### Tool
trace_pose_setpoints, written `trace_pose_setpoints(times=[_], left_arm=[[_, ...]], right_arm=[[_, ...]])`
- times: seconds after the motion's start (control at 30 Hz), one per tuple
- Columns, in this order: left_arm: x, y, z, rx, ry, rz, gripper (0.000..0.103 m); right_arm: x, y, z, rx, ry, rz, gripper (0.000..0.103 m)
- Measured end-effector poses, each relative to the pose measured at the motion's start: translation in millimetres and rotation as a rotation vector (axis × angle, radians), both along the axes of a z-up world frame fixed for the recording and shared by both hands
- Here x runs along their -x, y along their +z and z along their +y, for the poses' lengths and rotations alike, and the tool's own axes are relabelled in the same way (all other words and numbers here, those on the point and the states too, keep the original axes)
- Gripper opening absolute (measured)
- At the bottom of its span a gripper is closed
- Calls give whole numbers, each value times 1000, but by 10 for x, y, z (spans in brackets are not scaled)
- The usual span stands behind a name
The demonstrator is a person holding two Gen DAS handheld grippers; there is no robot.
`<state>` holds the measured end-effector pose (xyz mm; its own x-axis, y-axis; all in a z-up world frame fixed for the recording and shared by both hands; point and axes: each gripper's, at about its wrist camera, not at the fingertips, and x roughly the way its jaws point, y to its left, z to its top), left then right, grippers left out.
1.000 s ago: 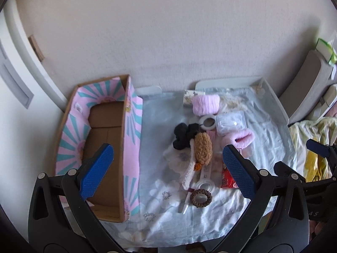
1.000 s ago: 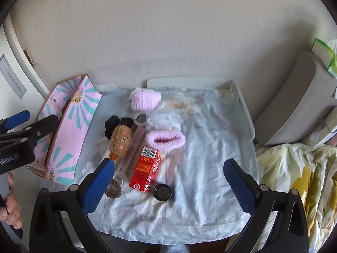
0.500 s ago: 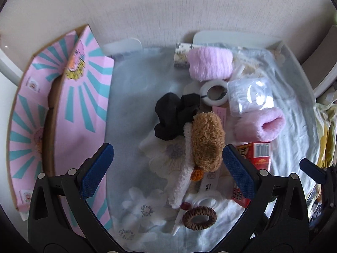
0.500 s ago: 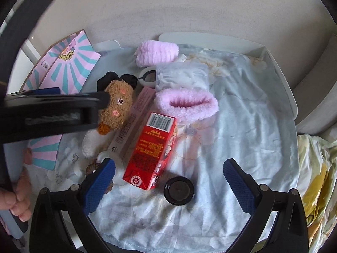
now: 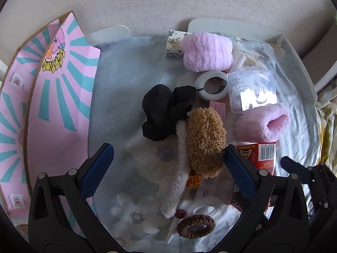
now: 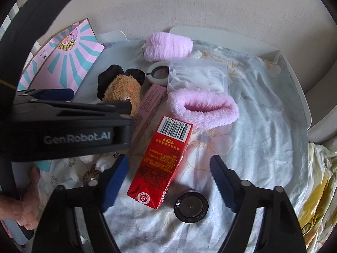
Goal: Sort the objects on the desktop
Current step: 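Grasp the brown plush toy with the left tool while the right tool grasps the red carton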
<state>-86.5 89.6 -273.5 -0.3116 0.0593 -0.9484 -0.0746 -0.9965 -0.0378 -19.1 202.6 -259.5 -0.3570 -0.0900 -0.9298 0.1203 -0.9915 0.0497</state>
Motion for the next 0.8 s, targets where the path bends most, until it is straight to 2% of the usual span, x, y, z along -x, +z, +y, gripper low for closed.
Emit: trace_pose_setpoints(times=[0.13,0.5,0.63,0.67,0.8], left_arm=[[-6,-9,-35,-39,6,-7,93],[-129,-87,-58,-107,-1,-42,82],[-144,-126,-94,-168,12,-55,63],[-139,-133,-96,-182,14,-59,55],[-108,-152,-61,-219,6,-64,39]], right_arm=[[25,-70,40,15,-17,-22,63],[76,-148,73,32,-33,-42,63],[73,-170,79,35,-30,-43,63],[72,-177,79,38,-29,-43,60],[68,-212,67,47,-16,-53,49]])
